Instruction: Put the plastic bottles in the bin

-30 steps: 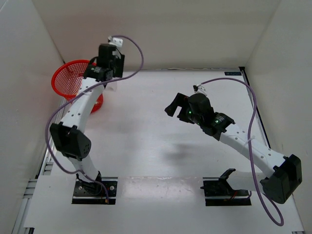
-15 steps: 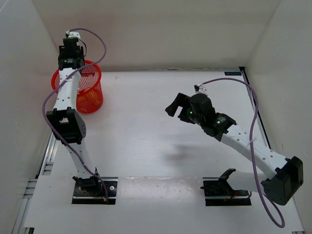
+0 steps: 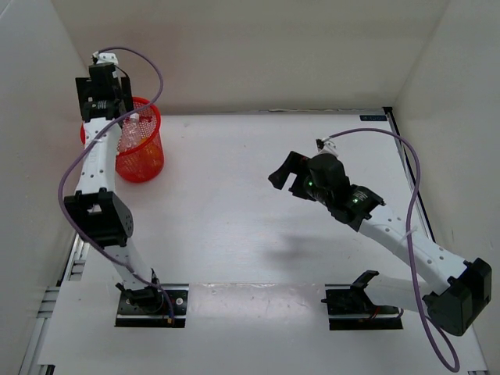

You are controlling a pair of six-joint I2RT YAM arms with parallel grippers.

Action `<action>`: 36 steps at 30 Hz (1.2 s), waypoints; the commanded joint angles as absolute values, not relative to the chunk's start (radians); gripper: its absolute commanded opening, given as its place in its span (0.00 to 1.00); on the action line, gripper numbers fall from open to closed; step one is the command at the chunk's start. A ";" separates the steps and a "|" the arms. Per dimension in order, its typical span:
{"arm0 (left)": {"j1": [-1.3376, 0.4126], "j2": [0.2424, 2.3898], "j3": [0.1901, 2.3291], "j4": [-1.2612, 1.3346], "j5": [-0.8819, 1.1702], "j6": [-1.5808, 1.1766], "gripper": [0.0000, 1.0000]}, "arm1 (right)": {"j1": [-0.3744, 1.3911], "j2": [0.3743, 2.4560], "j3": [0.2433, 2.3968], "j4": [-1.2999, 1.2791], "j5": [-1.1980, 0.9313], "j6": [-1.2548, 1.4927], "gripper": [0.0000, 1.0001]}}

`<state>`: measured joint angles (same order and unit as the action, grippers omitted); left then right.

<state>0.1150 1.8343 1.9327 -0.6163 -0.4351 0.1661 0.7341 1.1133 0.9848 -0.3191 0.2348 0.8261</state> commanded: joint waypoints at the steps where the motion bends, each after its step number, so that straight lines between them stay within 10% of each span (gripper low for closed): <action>1: 0.078 1.630 1.869 -0.598 -0.431 0.193 1.00 | 0.732 1.086 0.985 -0.310 0.256 0.807 1.00; 9: -0.043 1.177 1.458 -0.676 -0.114 0.602 1.00 | 0.732 0.990 0.951 -0.310 0.325 0.741 1.00; 15: -0.092 0.832 1.096 -1.193 0.132 0.871 1.00 | 0.732 0.786 0.824 -0.362 0.474 0.689 1.00; 24: -0.092 0.540 0.635 -1.068 -0.149 0.540 1.00 | 0.732 0.365 0.566 -0.659 0.817 0.987 1.00; 36: -0.005 0.497 0.595 -1.003 -0.066 0.449 1.00 | 0.732 0.225 0.494 -0.818 0.853 1.134 1.00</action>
<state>-0.0139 0.4995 0.5987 -1.0424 -0.0921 0.4808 0.7330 0.1986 0.4931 -0.7757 0.8024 1.0760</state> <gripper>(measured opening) 1.000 0.996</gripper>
